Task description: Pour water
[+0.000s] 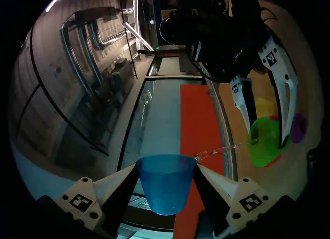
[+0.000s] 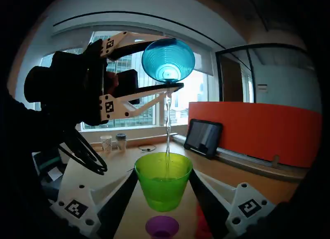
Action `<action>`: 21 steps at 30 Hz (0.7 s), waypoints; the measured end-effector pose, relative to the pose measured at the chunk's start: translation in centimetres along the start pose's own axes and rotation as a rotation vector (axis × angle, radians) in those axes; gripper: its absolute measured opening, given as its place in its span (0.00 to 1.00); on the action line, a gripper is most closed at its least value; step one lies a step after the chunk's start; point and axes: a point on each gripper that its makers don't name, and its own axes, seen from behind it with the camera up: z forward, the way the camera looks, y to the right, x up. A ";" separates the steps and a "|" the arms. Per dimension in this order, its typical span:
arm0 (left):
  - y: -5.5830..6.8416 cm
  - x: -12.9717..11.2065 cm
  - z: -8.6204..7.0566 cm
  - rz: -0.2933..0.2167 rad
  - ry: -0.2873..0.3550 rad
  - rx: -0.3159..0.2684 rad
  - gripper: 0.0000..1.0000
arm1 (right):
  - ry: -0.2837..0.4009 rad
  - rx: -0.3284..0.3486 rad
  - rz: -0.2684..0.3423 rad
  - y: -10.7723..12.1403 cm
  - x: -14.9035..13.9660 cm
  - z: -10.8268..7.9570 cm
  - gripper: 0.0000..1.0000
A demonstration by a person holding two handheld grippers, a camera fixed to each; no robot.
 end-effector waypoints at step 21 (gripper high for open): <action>-0.4 0.6 -0.6 0.091 0.006 0.013 0.87 | 0.007 -0.004 0.002 0.1 0.2 0.0 0.91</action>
